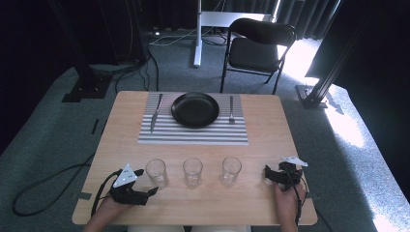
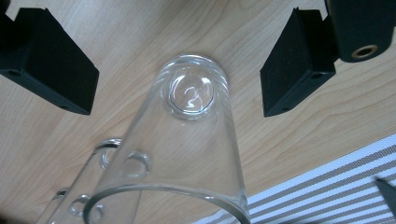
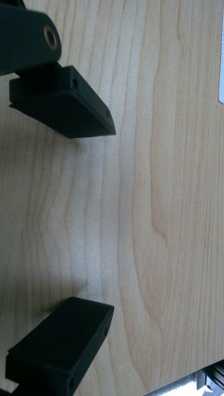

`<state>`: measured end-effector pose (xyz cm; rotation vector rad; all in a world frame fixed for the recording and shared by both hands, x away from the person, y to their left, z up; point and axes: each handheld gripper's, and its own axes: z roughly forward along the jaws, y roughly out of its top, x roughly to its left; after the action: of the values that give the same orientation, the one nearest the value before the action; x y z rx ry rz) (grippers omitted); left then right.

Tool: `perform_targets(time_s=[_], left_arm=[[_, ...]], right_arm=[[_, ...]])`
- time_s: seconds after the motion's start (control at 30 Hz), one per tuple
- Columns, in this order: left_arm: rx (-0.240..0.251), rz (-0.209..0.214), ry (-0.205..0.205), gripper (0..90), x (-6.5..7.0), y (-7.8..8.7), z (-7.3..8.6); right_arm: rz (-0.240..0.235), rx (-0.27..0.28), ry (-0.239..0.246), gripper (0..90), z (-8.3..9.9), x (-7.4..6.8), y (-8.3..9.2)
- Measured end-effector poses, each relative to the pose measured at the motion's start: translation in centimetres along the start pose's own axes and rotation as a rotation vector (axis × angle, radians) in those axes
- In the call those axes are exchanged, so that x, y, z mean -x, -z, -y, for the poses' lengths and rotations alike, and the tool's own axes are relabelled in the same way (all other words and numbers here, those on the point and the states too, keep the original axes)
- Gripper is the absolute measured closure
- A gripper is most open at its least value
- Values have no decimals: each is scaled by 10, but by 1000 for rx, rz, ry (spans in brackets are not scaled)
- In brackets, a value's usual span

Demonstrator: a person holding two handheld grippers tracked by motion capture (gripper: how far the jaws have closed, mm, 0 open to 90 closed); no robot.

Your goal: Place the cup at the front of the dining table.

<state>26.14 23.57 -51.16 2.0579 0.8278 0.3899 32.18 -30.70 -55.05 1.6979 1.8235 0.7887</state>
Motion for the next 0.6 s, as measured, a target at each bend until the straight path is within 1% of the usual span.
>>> perform_targets(time_s=[0.07, 0.2, 0.27, 0.43, 0.47, 0.5, 0.53, 0.57, 0.6], left_arm=[[0, 2, 8, 120, 0, -2, -1], [11, -19, 30, 115, 1, -8, -4], [13, -13, 37, 114, 1, -10, -4], [52, -6, 39, 110, 4, -15, -8], [72, -19, 35, 110, 5, -15, -8], [83, -18, 43, 111, 5, -16, -9], [89, -21, 45, 111, 6, -17, -10], [97, -37, 40, 111, 7, -18, -11], [103, -39, 47, 111, 7, -19, -12]], right_arm=[[0, 0, 0, 120, 0, 0, 0], [0, 0, 0, 120, 0, 0, 0], [0, 0, 0, 120, 0, 0, 0], [0, 0, 0, 120, 0, 0, 0], [0, 0, 0, 120, 0, 0, 0], [0, 0, 0, 120, 0, 0, 0], [0, 0, 0, 120, 0, 0, 0], [0, 0, 0, 120, 0, 0, 0], [0, 0, 0, 120, 0, 0, 0]])
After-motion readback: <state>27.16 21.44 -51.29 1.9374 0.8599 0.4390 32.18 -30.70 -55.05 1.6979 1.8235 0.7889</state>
